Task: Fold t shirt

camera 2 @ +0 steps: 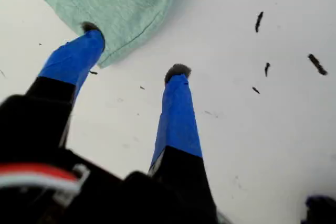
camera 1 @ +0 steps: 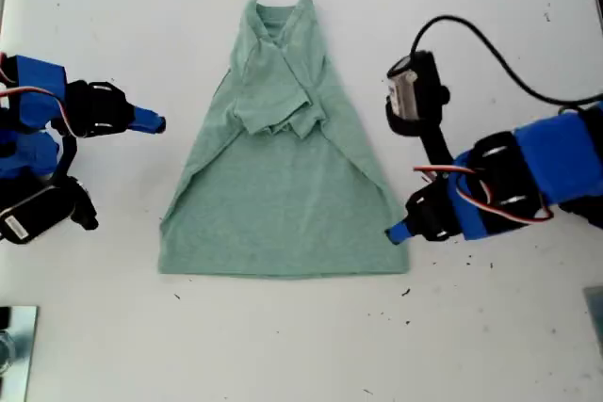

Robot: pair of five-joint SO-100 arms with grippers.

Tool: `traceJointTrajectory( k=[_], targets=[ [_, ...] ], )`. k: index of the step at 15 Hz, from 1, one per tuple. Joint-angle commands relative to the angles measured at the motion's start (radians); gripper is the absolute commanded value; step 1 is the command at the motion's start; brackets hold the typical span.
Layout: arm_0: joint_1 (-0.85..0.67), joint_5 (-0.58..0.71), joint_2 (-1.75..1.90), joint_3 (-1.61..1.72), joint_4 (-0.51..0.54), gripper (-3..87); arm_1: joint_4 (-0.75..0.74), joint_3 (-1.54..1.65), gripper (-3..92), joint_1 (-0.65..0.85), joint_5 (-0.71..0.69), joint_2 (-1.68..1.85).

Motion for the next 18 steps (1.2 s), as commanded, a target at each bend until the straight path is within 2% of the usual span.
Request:
traceJointTrajectory(
  k=[1,3,4,6,7,10,13,14,18],
  targets=[
    [-0.002,0.023,0.011,-0.012,-0.008,-0.1,-0.216,0.071,21.8,-0.029,0.034,-0.063],
    [0.000,0.023,0.009,-0.014,-0.008,-0.1,-0.359,0.109,17.7,-0.029,0.029,-0.156],
    [0.003,0.023,0.008,-0.014,-0.008,-0.1,-0.411,0.129,10.8,-0.029,0.032,-0.186],
    [0.008,0.023,0.005,-0.015,-0.008,-0.1,-0.434,0.164,2.5,-0.029,0.064,-0.236],
    [0.008,0.023,0.005,-0.015,-0.008,-0.1,-0.397,0.178,0.9,-0.029,0.075,-0.225],
    [0.009,0.023,0.005,-0.015,-0.009,-0.1,-0.077,0.087,0.5,-0.026,0.025,-0.069],
    [0.011,0.025,0.008,-0.014,-0.009,-0.1,0.414,-0.376,0.5,-0.037,-0.066,-0.086],
    [0.012,0.026,0.008,-0.012,-0.009,-0.1,0.462,-0.499,0.3,-0.048,-0.117,-0.114],
    [0.020,0.023,0.011,-0.012,-0.009,-0.1,0.413,-0.712,0.2,-0.046,-0.140,-0.285]
  ],
)
